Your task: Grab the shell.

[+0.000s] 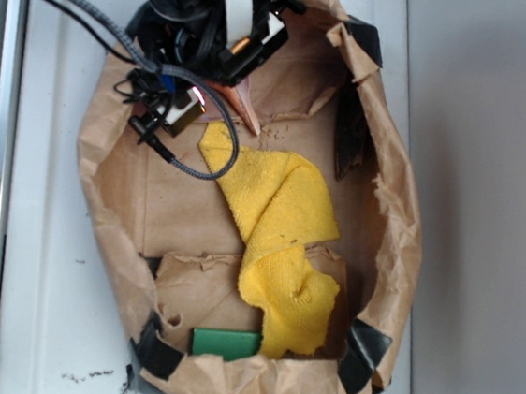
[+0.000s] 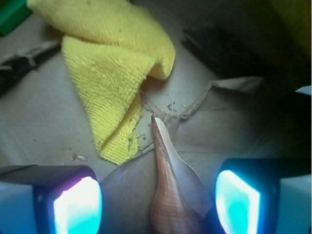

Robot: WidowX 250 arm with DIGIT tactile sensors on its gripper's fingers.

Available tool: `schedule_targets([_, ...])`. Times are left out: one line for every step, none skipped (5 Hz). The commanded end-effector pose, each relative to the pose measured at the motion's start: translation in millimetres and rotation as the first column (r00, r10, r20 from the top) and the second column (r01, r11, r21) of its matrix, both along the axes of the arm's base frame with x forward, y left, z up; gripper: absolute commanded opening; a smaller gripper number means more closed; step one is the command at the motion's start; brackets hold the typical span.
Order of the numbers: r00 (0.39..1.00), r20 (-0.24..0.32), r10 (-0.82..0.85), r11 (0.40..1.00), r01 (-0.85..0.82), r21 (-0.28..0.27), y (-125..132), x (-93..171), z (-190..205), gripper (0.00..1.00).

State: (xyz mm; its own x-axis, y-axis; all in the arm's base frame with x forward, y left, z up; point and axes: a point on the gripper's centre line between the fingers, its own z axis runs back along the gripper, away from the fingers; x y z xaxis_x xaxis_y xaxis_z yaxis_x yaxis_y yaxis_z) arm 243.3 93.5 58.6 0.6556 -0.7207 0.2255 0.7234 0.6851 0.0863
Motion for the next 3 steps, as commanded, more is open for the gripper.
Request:
schedule_targets([0.996, 0.013, -0.089, 0.995, 0.088, 0.053, -1, 8, -9, 1.00])
schedule_targets([0.995, 0.009, -0.100, 0.993, 0.099, 0.068, -2, 10, -21, 1.00])
schedule_targets([0.994, 0.013, -0.108, 0.991, 0.106, 0.083, -8, 16, -29, 1.00])
